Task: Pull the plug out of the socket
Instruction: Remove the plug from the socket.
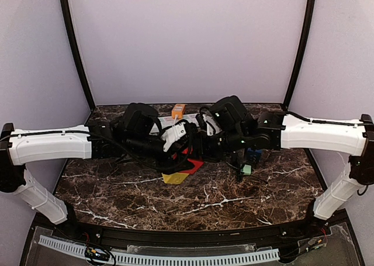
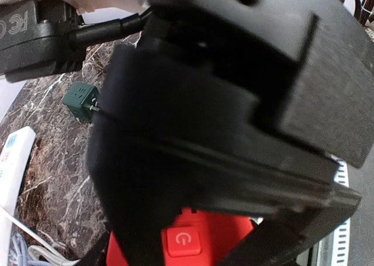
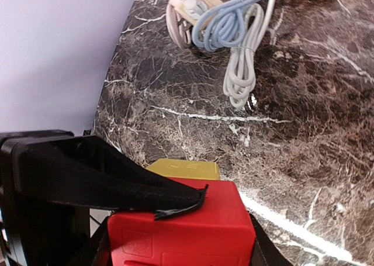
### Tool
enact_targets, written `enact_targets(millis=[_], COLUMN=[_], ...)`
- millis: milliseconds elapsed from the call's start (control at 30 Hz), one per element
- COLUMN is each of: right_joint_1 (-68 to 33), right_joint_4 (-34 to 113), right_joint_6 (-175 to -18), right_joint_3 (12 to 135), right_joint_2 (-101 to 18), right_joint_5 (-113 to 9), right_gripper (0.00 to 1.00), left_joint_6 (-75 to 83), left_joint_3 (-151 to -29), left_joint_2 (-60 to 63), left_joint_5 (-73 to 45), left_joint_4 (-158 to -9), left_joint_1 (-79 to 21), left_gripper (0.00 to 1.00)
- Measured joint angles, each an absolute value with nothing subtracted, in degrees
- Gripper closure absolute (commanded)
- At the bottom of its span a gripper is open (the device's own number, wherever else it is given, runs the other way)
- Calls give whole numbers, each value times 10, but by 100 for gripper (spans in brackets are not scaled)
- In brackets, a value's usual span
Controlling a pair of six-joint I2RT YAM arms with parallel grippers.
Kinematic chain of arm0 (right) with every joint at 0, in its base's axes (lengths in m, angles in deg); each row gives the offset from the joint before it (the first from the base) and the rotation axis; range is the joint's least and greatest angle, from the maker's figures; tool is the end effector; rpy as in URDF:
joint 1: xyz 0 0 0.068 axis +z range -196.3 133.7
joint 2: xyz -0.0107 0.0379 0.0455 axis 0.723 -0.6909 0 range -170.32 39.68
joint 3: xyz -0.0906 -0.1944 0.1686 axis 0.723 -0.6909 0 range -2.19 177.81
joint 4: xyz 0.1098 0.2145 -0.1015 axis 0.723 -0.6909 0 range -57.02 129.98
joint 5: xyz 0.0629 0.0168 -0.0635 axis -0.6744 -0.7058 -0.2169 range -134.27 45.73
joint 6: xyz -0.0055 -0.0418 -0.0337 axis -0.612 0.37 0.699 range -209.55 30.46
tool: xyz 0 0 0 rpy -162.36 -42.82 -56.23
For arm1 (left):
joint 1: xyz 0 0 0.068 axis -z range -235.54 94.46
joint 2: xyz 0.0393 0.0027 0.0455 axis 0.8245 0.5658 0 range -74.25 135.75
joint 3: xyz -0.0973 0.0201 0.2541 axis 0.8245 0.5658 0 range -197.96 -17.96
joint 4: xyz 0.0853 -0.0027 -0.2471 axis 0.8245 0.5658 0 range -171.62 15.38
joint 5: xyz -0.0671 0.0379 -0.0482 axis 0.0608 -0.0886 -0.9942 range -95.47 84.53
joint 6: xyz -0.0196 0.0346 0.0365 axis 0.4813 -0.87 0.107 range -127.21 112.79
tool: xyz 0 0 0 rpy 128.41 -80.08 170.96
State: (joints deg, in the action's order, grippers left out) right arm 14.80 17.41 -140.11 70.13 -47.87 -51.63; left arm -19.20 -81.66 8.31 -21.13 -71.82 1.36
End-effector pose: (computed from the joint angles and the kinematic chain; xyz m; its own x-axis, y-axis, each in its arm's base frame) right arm 0.1639 0.3064 0.3037 -0.8965 -0.0391 -0.4413 -0.3538 0.6626 0.6601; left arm 0.1733 -0.2834 0.3009 -0.0618 0.4610 -0.8852 0.9699 0.2369 0.0557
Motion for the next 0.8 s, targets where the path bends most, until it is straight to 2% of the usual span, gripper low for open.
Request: enact_targets(millis=[67, 133, 167, 200, 233, 267, 300, 333, 400, 800], right_joint_1=[148, 149, 149, 149, 150, 150, 152, 153, 155, 147], right_joint_4=[177, 177, 178, 179, 181, 184, 188, 190, 187, 168], right_joint_6=[-1413, -1414, -1414, -1414, -1415, -1416, -1417, -1417, -1416, -1407], right_joint_3=[701, 701, 701, 701, 700, 697, 693, 690, 677, 642], right_joint_2=[-481, -481, -481, -481, -480, -478, -475, -472, -457, -365], right_joint_5=[-512, -508, -506, -505, -503, -501, -497, -495, -485, -445], right_gripper=[78, 89, 93, 98, 100, 100, 100, 100, 100, 100], left_joint_6=[-194, -192, -192, -192, -192, -192, -192, -192, -191, -215], left_joint_3=[-815, -815, -815, -814, -814, -813, -812, -811, -809, -802], left_joint_2=[83, 83, 82, 82, 82, 81, 81, 80, 68, -26], left_joint_5=[-199, -198, -197, -196, -195, -195, -194, -195, -196, -221], left_joint_4=[-719, -720, -720, -721, -721, -722, -724, -726, -730, -721], left_joint_1=[16, 16, 16, 16, 16, 16, 16, 16, 16, 15], left_gripper=[96, 78, 58, 48, 31, 25, 12, 7, 2, 1])
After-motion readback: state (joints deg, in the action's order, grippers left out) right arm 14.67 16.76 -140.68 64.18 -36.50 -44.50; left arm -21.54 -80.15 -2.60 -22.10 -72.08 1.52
